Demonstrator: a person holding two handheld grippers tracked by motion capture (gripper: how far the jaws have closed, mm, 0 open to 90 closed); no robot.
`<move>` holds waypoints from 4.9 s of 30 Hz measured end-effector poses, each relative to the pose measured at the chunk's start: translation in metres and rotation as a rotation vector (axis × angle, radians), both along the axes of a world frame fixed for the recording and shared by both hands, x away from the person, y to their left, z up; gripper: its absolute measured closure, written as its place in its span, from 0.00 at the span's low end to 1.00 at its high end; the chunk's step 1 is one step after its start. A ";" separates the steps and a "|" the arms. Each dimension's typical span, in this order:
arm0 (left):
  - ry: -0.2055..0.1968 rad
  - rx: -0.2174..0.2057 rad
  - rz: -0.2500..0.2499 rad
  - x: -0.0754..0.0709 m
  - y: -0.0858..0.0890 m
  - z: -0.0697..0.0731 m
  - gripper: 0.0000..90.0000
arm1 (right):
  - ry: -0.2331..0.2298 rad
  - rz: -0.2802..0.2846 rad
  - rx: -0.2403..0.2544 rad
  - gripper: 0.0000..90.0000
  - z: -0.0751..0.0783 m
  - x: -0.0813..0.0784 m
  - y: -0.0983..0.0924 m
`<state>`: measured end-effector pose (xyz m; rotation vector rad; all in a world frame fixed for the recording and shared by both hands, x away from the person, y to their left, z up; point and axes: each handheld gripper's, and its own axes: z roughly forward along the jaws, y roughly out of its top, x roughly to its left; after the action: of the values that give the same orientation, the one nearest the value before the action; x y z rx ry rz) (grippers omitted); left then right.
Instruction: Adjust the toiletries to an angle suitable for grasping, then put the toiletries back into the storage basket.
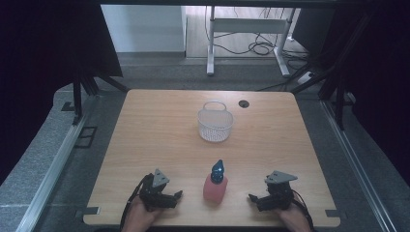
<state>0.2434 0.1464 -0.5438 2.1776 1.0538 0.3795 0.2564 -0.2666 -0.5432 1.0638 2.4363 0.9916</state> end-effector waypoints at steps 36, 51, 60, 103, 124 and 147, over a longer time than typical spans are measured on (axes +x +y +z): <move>0.001 -0.001 0.002 0.001 -0.001 0.000 0.11 | 0.007 0.002 0.000 0.00 0.002 -0.001 0.001; 0.001 -0.001 0.002 0.001 -0.001 0.000 0.11 | -0.002 0.038 0.017 0.03 0.011 -0.007 0.005; 0.001 -0.001 0.003 0.001 -0.001 0.000 0.11 | -0.009 0.065 0.013 0.03 0.015 -0.011 0.008; 0.000 -0.002 0.003 0.001 -0.001 0.000 0.11 | 0.006 0.180 0.178 0.01 0.057 -0.026 0.041; -0.001 0.000 0.006 0.002 -0.001 0.000 0.11 | -0.006 0.240 0.205 0.07 0.077 -0.016 0.064; 0.002 -0.002 0.008 0.002 -0.001 0.000 0.11 | -0.011 0.305 0.229 0.30 0.090 -0.002 0.096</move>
<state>0.2452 0.1451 -0.5439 2.1731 1.0638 0.3805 0.2541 -0.1709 -0.4531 0.7597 2.5726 1.3956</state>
